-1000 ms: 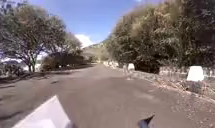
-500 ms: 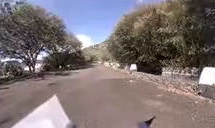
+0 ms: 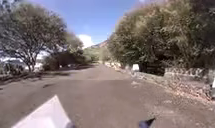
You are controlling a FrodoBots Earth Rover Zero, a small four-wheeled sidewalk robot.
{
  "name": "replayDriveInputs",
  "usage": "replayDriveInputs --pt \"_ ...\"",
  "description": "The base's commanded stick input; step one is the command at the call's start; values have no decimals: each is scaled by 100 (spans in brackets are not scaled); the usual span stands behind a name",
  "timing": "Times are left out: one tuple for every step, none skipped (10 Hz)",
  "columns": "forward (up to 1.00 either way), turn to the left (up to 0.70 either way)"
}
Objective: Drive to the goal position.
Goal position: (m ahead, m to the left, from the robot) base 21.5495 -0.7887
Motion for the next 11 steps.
replayDriveInputs --pt "50 -50" --pt "50 -42" --pt "50 0" --pt "50 0" --pt "50 0" --pt "50 0" --pt "50 0" --pt "50 0" --pt "50 0" --pt "50 0" --pt "50 0"
